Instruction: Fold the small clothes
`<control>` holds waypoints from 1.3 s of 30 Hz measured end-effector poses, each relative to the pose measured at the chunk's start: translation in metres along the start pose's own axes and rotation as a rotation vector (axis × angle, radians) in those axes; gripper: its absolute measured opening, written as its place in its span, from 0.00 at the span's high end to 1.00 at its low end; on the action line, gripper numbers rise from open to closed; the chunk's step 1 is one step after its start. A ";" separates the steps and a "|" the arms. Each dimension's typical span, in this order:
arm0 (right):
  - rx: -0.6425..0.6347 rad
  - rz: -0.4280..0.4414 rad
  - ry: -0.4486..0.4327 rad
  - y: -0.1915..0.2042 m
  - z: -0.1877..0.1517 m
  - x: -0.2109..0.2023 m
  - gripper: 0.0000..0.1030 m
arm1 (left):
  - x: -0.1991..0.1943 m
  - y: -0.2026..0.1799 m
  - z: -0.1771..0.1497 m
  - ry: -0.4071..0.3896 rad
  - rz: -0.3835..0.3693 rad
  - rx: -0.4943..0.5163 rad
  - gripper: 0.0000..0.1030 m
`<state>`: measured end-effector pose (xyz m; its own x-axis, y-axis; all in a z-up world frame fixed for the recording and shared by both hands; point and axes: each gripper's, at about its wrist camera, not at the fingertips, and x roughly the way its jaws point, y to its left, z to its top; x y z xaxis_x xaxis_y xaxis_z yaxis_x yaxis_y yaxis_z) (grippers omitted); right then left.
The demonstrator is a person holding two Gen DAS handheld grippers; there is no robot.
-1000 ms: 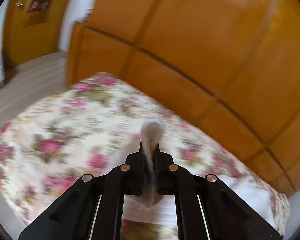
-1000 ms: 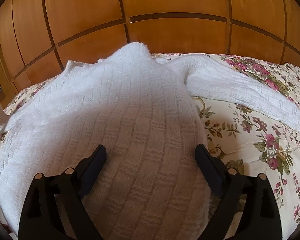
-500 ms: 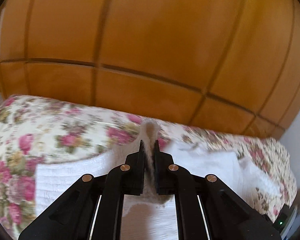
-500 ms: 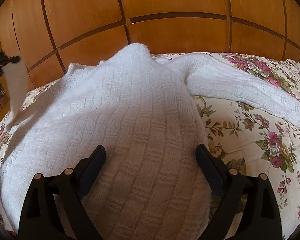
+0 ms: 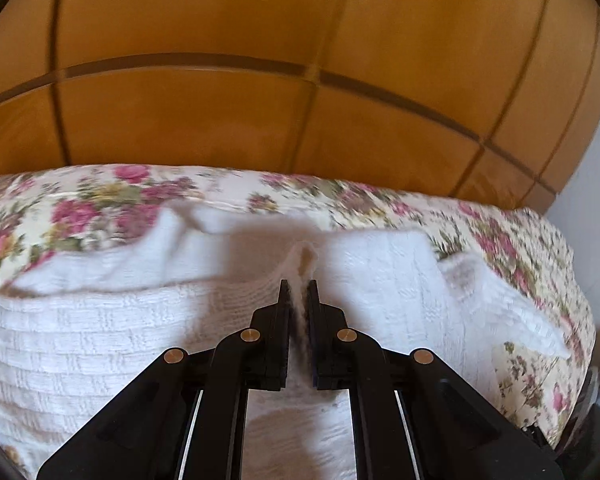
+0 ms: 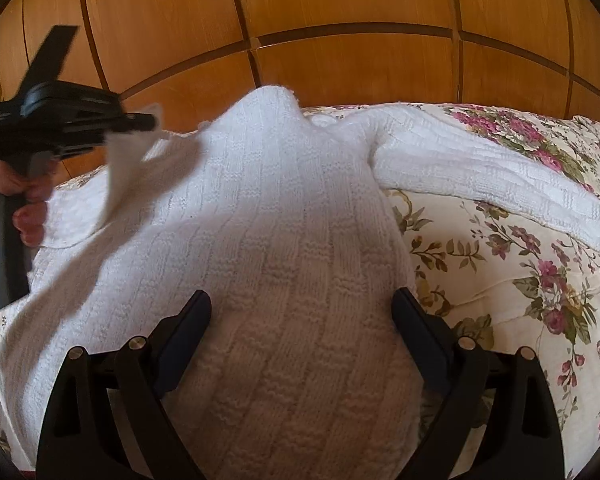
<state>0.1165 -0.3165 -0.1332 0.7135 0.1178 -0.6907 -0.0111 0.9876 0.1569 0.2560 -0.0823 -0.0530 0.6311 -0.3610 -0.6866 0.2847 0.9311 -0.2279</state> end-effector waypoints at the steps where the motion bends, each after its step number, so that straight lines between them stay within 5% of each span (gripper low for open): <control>1: 0.001 0.000 0.000 0.000 0.000 0.000 0.11 | 0.005 -0.007 -0.001 0.003 0.003 0.021 0.95; 3: 0.001 0.000 0.002 -0.001 0.000 0.001 0.11 | 0.013 -0.017 -0.004 0.014 -0.009 0.049 0.90; 4: 0.001 0.000 0.002 -0.001 0.000 0.001 0.11 | 0.017 -0.021 -0.006 0.029 -0.032 0.065 0.73; 5: 0.000 -0.001 0.002 -0.001 0.000 0.001 0.11 | 0.017 -0.023 -0.008 0.032 -0.044 0.071 0.44; 7: 0.001 0.002 0.002 -0.002 0.000 0.001 0.11 | 0.009 -0.023 -0.017 -0.004 -0.056 0.070 0.21; 10: 0.002 0.006 0.001 -0.002 0.000 0.001 0.11 | -0.015 -0.013 -0.033 -0.059 -0.094 0.070 0.21; 14: 0.002 0.006 0.001 -0.002 0.000 0.001 0.11 | -0.049 0.027 -0.054 -0.141 -0.037 -0.020 0.21; 20: -0.006 -0.003 -0.006 -0.002 0.000 -0.001 0.11 | -0.079 0.093 -0.093 -0.181 0.245 -0.090 0.33; 22: -0.017 -0.024 -0.011 0.002 0.000 -0.004 0.13 | -0.083 0.110 -0.109 -0.186 0.276 -0.102 0.33; 27: -0.018 0.008 -0.035 0.011 0.024 -0.020 0.29 | -0.089 0.171 -0.122 -0.179 0.205 -0.373 0.45; 30: 0.017 0.107 -0.046 0.025 0.055 -0.017 0.31 | -0.091 0.169 -0.124 -0.199 0.167 -0.360 0.44; 34: -0.016 0.177 0.042 0.059 0.085 0.026 0.39 | -0.100 0.170 -0.130 -0.261 0.102 -0.368 0.31; 39: 0.042 0.187 0.139 0.081 0.099 0.090 0.41 | -0.100 0.171 -0.130 -0.272 0.061 -0.383 0.21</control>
<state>0.2492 -0.2360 -0.1124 0.5982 0.3141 -0.7372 -0.1026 0.9424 0.3183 0.1478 0.1197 -0.1127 0.8189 -0.2576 -0.5129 -0.0133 0.8849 -0.4657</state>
